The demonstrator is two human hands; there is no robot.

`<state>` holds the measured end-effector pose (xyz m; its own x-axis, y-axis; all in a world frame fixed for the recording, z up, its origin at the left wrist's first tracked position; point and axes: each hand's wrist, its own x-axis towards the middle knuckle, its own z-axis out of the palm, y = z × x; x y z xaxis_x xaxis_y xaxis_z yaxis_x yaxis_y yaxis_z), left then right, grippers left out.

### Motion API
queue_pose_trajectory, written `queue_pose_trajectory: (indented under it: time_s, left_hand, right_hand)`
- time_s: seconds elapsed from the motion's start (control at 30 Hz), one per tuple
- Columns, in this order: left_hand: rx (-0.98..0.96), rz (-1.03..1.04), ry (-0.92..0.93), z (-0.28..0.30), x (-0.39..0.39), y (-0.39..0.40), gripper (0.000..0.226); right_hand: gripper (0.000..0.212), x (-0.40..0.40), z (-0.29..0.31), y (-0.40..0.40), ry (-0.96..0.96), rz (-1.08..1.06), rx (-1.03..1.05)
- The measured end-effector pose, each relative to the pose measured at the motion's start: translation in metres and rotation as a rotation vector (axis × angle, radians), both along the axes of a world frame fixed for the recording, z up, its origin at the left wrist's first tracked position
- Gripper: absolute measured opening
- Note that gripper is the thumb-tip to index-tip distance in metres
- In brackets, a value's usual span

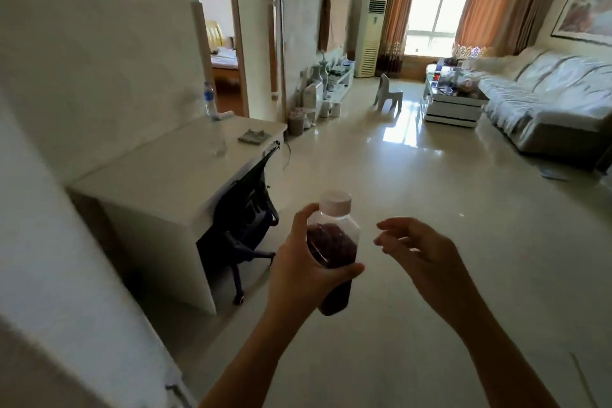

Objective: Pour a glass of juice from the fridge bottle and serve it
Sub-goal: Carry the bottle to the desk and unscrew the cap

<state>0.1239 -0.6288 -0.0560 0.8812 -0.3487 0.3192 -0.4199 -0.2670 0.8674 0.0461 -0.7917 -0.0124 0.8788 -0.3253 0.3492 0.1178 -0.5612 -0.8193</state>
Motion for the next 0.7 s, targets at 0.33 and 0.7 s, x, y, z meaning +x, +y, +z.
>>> queue_pose_trajectory:
  time_s: [0.33,0.7]
  left_hand:
    - [0.071,0.21,0.038,-0.03,0.185,-0.057,0.1]
    - [0.15,0.329,-0.008,-0.018,0.385,-0.089,0.099]
  right_hand:
    - [0.011,0.204,-0.003,-0.082,0.024,0.197,-0.061]
    - [0.015,0.419,-0.009,-0.145,0.057,0.363,-0.12]
